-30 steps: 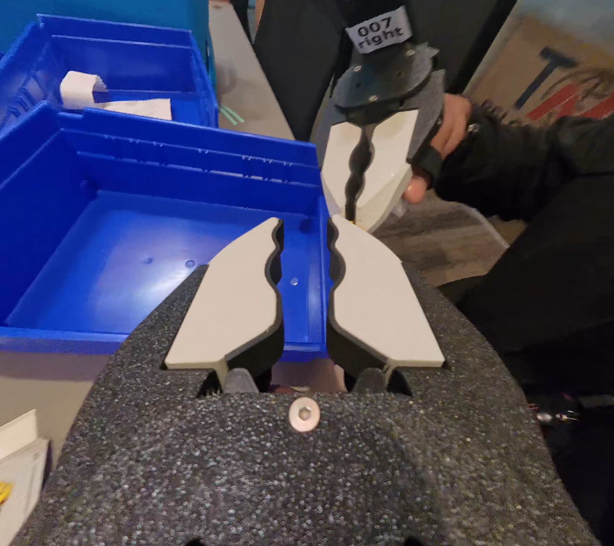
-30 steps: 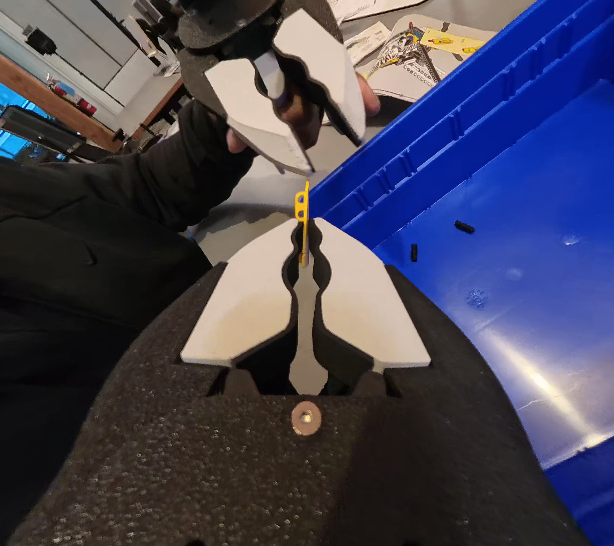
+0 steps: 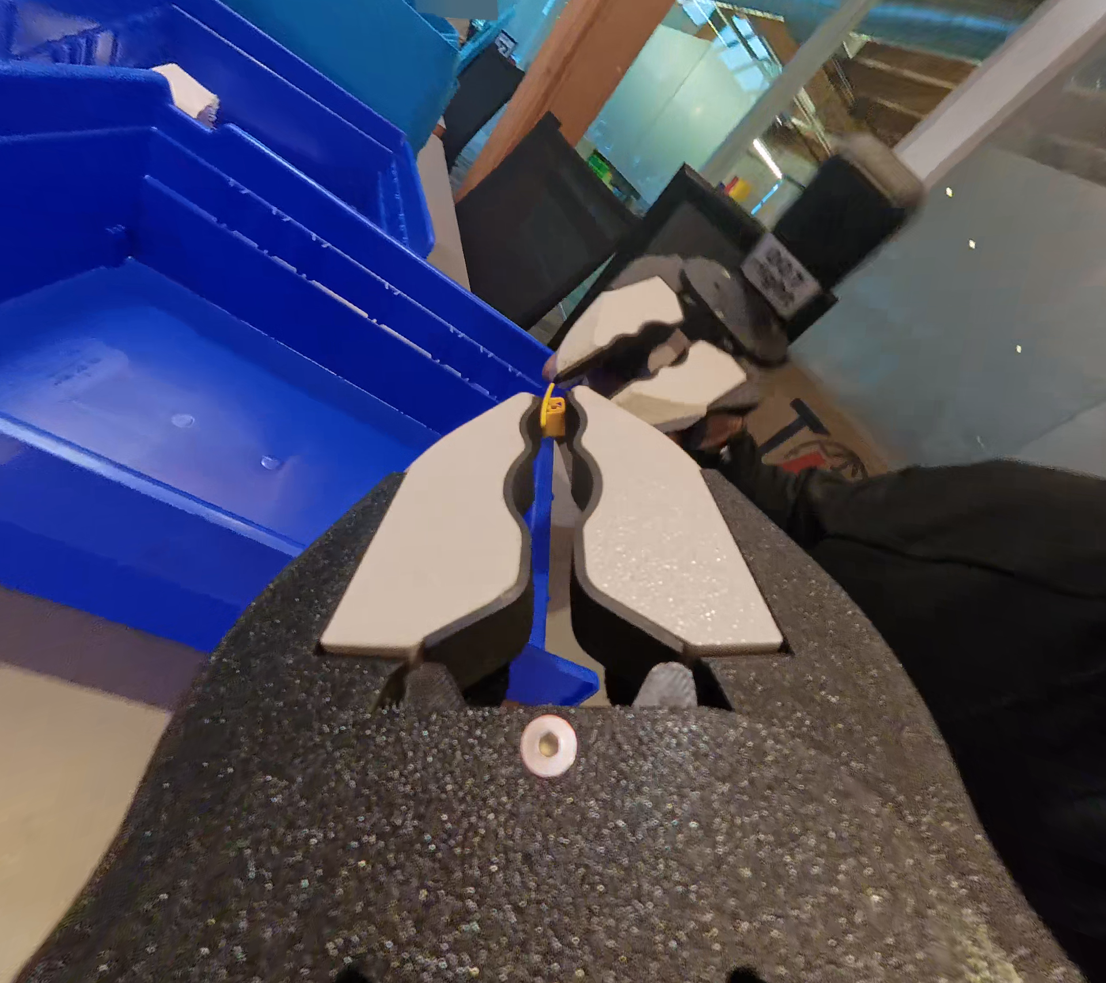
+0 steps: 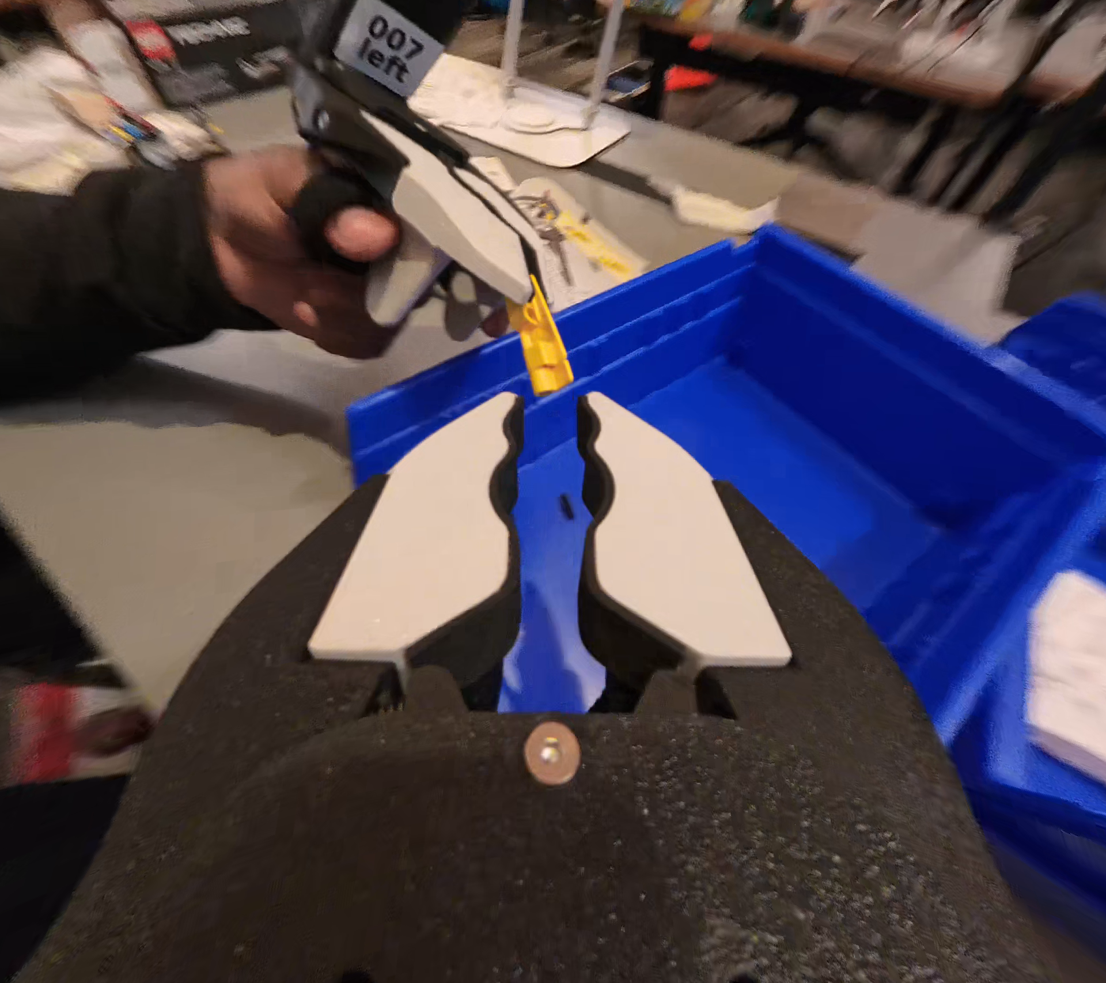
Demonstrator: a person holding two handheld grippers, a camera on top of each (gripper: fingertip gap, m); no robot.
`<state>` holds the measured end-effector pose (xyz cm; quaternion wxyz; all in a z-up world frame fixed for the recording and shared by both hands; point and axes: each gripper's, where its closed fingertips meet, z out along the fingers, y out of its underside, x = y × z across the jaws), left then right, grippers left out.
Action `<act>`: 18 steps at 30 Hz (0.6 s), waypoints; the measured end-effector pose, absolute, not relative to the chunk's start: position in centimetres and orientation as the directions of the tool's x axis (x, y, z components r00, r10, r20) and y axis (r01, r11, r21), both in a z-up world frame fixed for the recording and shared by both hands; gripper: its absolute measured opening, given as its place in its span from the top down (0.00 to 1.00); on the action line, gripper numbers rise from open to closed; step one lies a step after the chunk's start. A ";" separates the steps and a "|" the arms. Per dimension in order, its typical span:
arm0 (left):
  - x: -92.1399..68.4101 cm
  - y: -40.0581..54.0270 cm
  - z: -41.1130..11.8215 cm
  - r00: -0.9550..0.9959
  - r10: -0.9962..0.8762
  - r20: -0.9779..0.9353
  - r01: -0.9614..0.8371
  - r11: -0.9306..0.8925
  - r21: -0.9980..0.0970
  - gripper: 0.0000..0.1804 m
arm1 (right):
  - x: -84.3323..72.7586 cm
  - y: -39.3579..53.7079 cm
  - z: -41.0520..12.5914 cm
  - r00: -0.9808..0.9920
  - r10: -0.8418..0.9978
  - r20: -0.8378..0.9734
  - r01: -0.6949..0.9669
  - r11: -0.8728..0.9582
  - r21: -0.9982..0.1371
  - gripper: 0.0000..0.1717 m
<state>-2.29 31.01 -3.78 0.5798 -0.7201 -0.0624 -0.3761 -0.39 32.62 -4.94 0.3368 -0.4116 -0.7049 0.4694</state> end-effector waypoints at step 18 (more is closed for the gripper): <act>-2.2 31.0 -4.6 0.622 -0.217 0.753 0.667 -0.357 -0.654 0.96 | -1.5 31.8 -5.9 -0.208 0.720 0.662 0.093 0.688 -0.720 0.96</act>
